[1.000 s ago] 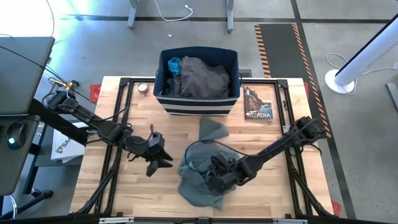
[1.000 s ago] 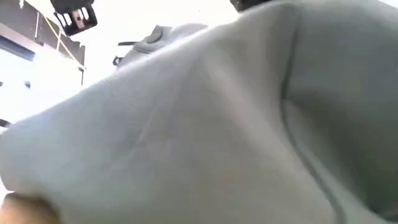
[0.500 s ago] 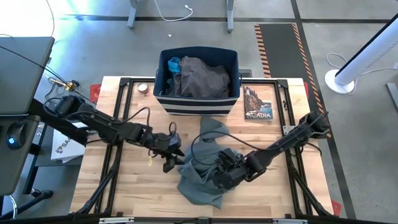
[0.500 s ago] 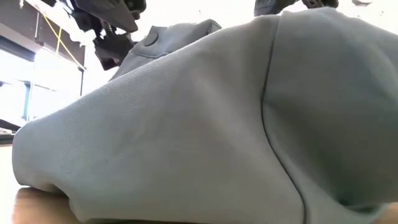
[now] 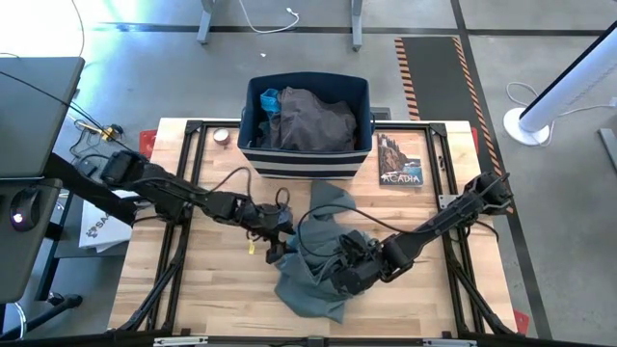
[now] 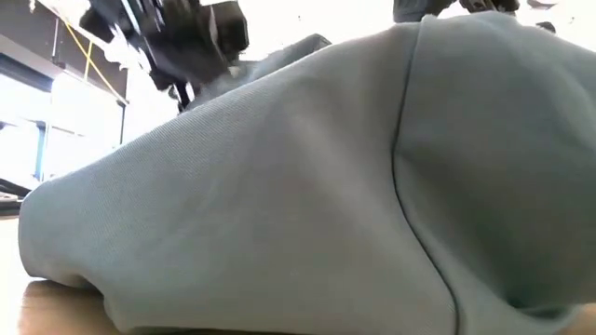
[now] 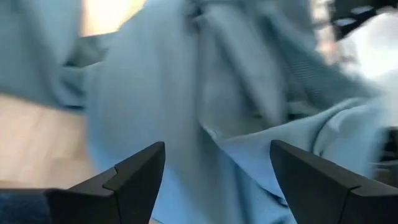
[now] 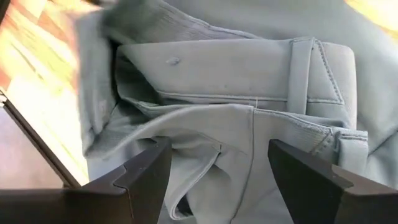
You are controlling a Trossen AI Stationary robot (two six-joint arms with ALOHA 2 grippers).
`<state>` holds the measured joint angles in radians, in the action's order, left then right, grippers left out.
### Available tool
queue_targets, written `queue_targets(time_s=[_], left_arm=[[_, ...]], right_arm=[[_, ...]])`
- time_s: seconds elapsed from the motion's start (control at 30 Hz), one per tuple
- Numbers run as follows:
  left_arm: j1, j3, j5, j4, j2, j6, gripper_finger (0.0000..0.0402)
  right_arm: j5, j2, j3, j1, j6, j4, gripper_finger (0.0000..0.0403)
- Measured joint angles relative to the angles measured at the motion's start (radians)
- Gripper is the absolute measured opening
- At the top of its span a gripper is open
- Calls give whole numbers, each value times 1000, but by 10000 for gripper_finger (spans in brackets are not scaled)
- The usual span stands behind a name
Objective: Sort clothes
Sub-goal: Fold the blue pants
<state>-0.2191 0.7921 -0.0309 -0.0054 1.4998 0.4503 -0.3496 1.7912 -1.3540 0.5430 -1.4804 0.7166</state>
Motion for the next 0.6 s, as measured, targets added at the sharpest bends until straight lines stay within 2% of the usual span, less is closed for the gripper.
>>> queue_targets(time_s=[0.1,0.27,0.6], left_arm=[[23,0,31,35,75,-7,290],[51,11,14,122,193,6,290],[21,159,53,87,437,-293,290]], right_arm=[[18,0,0,0,-9,-6,263],[47,0,0,-6,-30,-9,263],[79,0,0,-6,-42,-27,263]])
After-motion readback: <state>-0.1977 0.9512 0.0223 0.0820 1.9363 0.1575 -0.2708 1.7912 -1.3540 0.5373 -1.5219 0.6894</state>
